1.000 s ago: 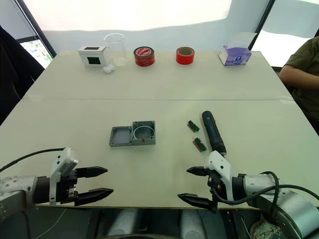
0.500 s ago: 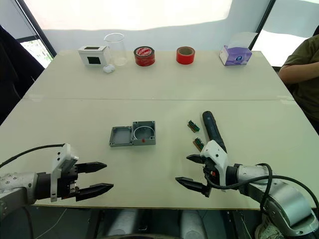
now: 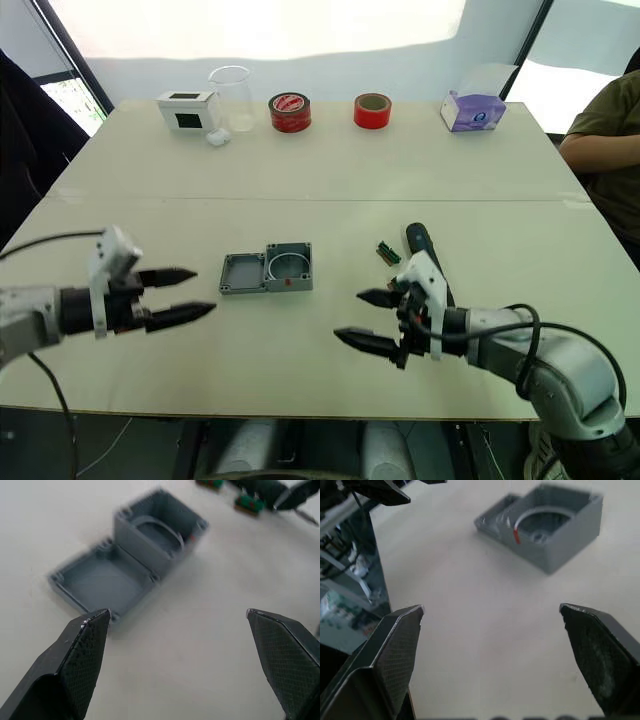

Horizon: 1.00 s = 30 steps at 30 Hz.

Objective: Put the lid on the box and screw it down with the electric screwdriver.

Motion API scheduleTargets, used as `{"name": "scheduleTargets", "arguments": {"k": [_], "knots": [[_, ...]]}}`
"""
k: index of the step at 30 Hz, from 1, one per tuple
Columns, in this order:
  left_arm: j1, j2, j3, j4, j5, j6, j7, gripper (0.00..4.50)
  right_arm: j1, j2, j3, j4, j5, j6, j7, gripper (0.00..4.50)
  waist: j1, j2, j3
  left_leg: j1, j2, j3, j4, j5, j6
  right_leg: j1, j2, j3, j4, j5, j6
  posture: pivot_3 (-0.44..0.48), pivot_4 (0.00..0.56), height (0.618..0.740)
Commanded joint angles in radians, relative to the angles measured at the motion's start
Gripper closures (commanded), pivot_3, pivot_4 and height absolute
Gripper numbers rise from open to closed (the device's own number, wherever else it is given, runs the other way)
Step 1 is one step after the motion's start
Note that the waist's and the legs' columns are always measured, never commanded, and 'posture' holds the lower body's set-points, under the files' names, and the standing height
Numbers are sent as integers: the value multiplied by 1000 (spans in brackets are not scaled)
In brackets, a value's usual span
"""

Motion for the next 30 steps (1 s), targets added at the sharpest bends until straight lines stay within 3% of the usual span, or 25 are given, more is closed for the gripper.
{"name": "scheduleTargets", "arguments": {"k": [1, 4, 6, 10, 14, 25, 28, 30], "knots": [[-290, 59, -220, 74, 194, -135, -98, 25, -134, -11, 22, -6, -66, -54, -2, 0, 4, 0, 0, 0, -1, 0, 1, 0, 0, 0, 0, 0, 0, 0, 0, 0, 150, 740], [-499, 61, -485, 117, 363, -172, -230, 25, -166, -18, 98, -33, -139, -73, -7, 0, 1, 0, -1, -4, -2, 2, 0, 0, 0, 0, 1, 1, 0, 3, -3, 0, 150, 740], [-624, 4, -602, 151, 408, -159, -292, 25, -170, -13, 148, -59, -187, -85, -22, 0, 0, 1, -1, -9, -3, 2, 0, 0, 0, -4, 3, 0, 0, 5, 0, 0, 150, 740], [-721, -65, -714, 208, 495, -181, -359, 25, -163, 6, 169, -72, -216, -95, -40, 0, -4, -1, 0, -23, -3, 3, 8, 3, -3, -17, 6, -1, 9, 7, 4, 0, 150, 740], [-803, -173, -928, 313, 649, -195, -427, 25, -96, 23, 147, -117, -261, -104, -113, 0, -1, -1, 0, -26, -2, 3, 14, 1, 2, -20, 7, -1, 13, 6, 8, 0, 150, 740], [-816, -276, -995, 418, 797, -301, -510, 25, -32, 64, 109, -206, -259, -68, -238, 0, -1, -2, 1, -27, -1, 2, 21, 0, 3, -19, 8, -1, 17, 6, 12, 0, 150, 740], [-813, -310, -1001, 446, 831, -328, -506, 675, -26, 66, 102, -214, -256, -66, -252, 0, 0, -2, 1, -27, -1, 1, 22, 0, 3, -19, 8, -1, 17, 6, 12, 0, 150, 740], [-810, -323, -997, 455, 846, -339, -512, 1485, -23, 67, 101, -216, -256, -66, -259, 0, -1, -2, 1, -27, -1, 1, 22, 0, 3, -19, 8, -1, 17, 6, 12, 0, 150, 740]]}}
